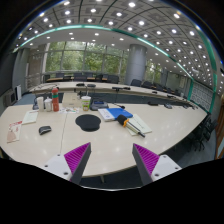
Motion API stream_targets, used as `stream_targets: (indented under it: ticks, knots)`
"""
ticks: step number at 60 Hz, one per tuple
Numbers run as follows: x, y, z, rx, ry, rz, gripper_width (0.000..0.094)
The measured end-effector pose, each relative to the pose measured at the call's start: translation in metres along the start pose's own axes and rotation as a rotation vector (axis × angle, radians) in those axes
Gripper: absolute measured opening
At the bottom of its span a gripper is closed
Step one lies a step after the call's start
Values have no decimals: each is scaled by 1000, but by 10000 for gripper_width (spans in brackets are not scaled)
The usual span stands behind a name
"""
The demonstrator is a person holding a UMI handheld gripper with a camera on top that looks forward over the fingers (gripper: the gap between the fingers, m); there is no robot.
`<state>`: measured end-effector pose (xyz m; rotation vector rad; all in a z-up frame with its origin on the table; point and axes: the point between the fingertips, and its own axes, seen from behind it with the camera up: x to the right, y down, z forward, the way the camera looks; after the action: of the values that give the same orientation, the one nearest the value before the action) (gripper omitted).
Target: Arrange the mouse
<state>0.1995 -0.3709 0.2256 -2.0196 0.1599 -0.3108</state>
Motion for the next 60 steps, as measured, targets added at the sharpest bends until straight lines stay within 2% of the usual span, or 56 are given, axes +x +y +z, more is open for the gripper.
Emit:
stream_targets:
  ticks: [14,27,41,48,60]
  knots:
    - [-51,22,7,-34,-69,-24,860]
    - [-176,62,18,-80,-226,-52,864]
    - [-342,63,62,-72,-378,-24,859]
    - [-407,62,105,-86,-411,-11,858]
    - [-468,57,187,-105,-387,-9,860]
